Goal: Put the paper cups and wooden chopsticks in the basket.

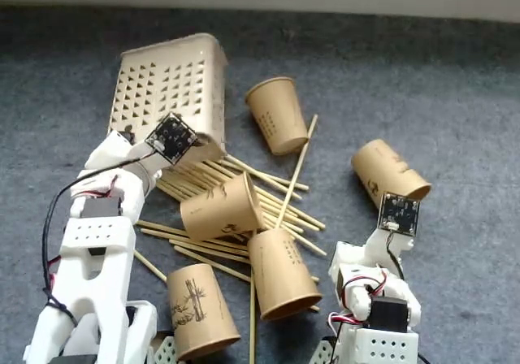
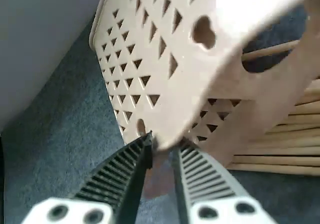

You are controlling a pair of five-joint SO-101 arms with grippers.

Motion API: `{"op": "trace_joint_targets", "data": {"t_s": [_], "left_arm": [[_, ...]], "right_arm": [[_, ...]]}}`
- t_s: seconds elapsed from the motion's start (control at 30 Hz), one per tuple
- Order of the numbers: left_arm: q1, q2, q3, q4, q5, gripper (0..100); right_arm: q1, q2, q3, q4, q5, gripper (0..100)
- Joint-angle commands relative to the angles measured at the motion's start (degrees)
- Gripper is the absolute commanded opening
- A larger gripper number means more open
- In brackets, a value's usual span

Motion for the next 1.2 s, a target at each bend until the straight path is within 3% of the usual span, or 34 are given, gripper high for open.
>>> {"op": "trace_joint_targets", "data": {"t_s": [0.0,0.37,0.53,0.7,1.17], "left_arm": [[2.1,-0.5,-0.1,-0.9,0.6,1],[1.7,-2.1,-1.1,-0.4,1.1,1],[2.0,-10.1,-6.7,12.1,9.3,1],[2.2,-13.2,-16.4,24.7,11.3,1],[2.2,-8.3,-32.8,39.5,11.3,1]], "right_arm": [[0.5,-0.3,6.5,0.6,-0.4,0.5],[0.5,-0.3,6.5,0.6,-0.4,0.5],[0.5,-0.3,6.5,0.6,-0.4,0.5],[0.5,-0.3,6.5,0.6,-0.4,0.5],[0.5,-0.3,6.5,0.6,-0.4,0.5]]}}
